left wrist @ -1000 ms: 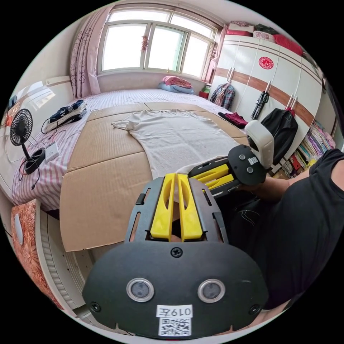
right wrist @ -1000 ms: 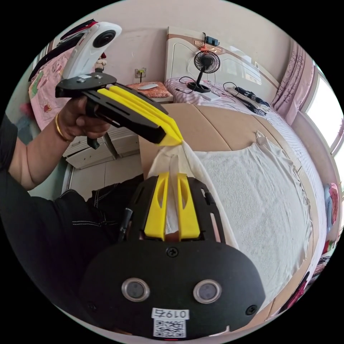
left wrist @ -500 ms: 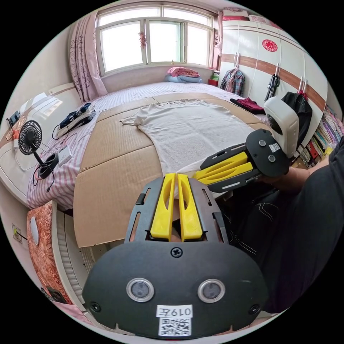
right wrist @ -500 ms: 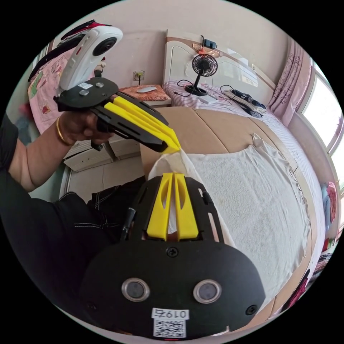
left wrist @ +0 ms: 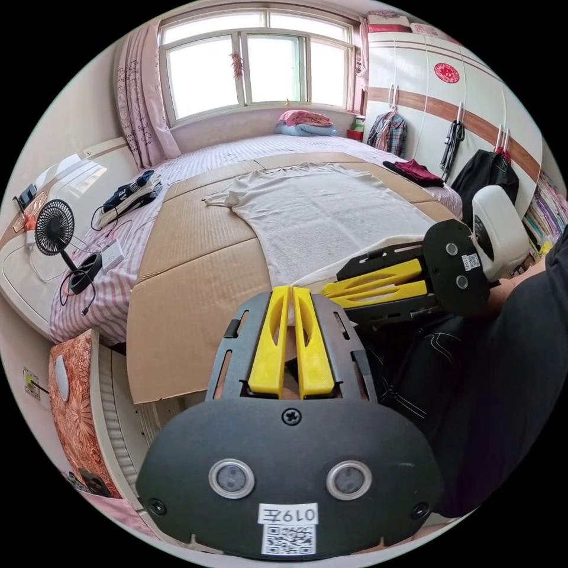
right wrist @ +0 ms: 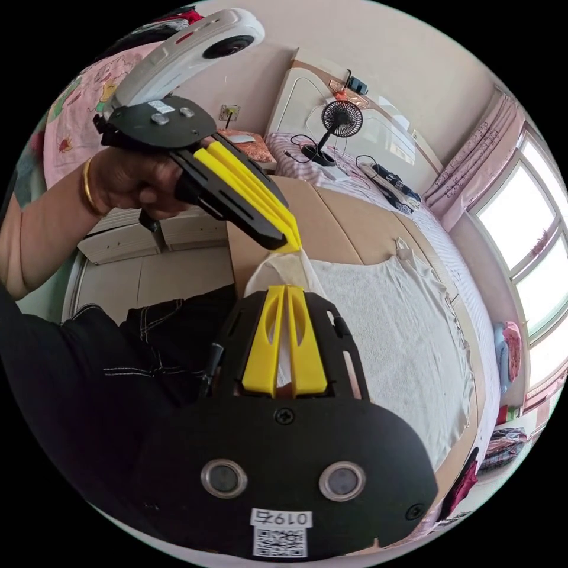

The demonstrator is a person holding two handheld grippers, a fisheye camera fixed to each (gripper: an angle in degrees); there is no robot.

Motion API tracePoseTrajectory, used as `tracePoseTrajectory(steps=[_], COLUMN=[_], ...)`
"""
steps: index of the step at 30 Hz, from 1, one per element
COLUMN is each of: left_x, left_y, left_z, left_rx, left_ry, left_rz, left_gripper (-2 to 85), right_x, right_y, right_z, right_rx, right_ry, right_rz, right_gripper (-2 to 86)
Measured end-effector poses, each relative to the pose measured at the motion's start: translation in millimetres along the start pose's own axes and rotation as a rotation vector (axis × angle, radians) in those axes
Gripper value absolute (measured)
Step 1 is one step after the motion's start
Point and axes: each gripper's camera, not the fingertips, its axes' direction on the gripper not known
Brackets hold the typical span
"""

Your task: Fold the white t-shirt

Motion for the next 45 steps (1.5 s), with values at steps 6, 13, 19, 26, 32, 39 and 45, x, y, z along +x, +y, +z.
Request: tracePoseTrajectory(steps=[6,13,19,26,32,39,45], left_x=[13.0,24.7,47.3,35.6,104.0,203.4,271.6], left_y=[-5.4,-10.0,-20.7,-31.4,-65.1,-108.1,-127.5], left_z=[9.9,15.1,46.1,34.8,38.4,91.8,121.5], left_rx=[-0.027,-0.028,-0.152,-0.102,0.0,-0.006,0.017], left_ry=[-0.023,-0.043,-0.092,-0.072,0.077,0.302,0.308], left_rz=[0.017,-0.007,0.093,0.06,0.299,0.592,0.731], left_gripper=[1.4,1.5,1.9,2.3,1.1,0.7,0.7], right_x=[-20.2,1.6,44.8,103.6,93.5,95.6,116.5], right_y=[-20.4,-33.7,5.8,107.3,110.2,68.1,50.3], right_z=[-6.2,-50.6,-119.1,-200.8,-228.1,-216.6,-250.7], right_rx=[-0.021,0.064,0.103,-0.056,-0.176,-0.3,-0.172], right_ry=[-0.013,-0.137,-0.11,0.039,0.114,0.174,0.204], right_rz=[-0.051,0.023,0.202,0.607,0.636,0.57,0.705], right_gripper=[-0.9,-0.1,5.3,7.2,9.7,-0.2,-0.8])
